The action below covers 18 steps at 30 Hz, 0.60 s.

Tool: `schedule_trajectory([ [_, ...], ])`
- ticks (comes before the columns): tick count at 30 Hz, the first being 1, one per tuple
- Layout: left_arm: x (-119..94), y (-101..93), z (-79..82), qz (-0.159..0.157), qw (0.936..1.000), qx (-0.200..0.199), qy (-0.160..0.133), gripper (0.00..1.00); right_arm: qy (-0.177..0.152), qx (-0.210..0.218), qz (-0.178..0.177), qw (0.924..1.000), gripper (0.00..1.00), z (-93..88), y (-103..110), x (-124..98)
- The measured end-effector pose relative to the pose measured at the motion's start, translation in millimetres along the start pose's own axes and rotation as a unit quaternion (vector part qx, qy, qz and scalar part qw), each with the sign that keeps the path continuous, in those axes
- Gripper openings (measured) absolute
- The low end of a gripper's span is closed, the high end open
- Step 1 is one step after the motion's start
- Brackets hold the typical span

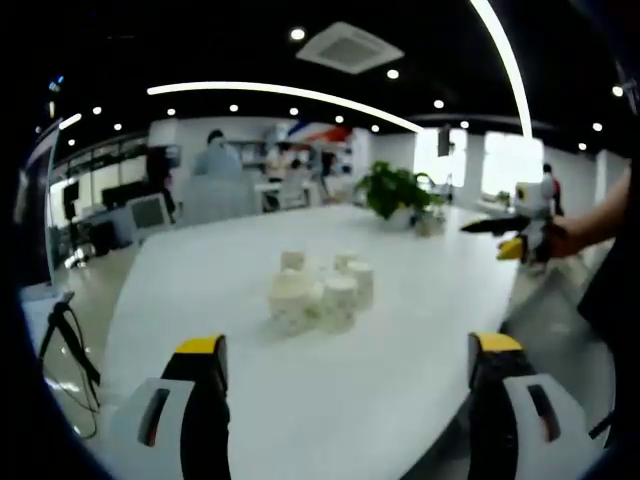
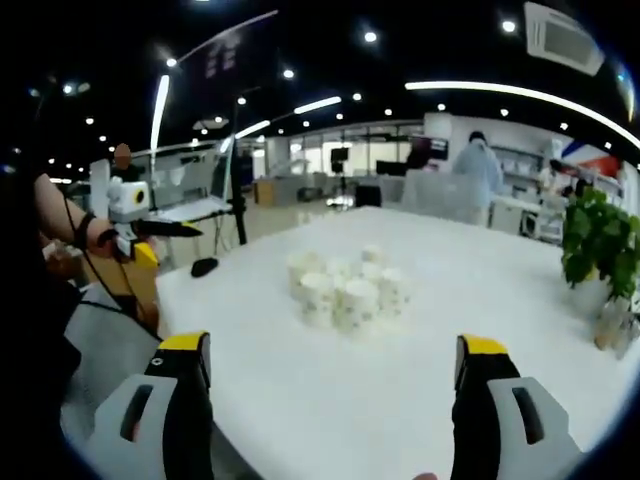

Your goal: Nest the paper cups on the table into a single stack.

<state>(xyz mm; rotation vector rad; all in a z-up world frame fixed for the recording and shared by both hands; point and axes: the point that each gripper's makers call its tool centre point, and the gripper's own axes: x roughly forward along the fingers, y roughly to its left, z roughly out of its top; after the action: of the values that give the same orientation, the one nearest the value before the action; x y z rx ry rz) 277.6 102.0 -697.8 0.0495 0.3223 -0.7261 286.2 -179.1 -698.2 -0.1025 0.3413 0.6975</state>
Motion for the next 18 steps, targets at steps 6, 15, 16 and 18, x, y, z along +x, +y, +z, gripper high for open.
schedule_trajectory([
  [6,0.4,-0.4,-0.6,0.0,1.0,0.0,0.0,1.0,0.001,0.002,0.001,1.0,1.0,-2.0,1.2,0.5],
  [15,-0.8,1.7,0.5,0.004,1.0,-0.002,-0.002,1.0,0.0,0.008,0.001,1.0,1.0,-2.7,2.1,0.5],
  [16,-0.7,1.6,0.4,0.004,1.0,-0.003,-0.002,1.0,0.0,0.007,0.001,1.0,1.0,-2.7,2.2,0.4],
  [18,-0.6,1.7,-0.1,0.004,1.0,-0.002,-0.002,1.0,0.001,0.009,0.001,1.0,1.0,-3.7,2.4,0.3],
])
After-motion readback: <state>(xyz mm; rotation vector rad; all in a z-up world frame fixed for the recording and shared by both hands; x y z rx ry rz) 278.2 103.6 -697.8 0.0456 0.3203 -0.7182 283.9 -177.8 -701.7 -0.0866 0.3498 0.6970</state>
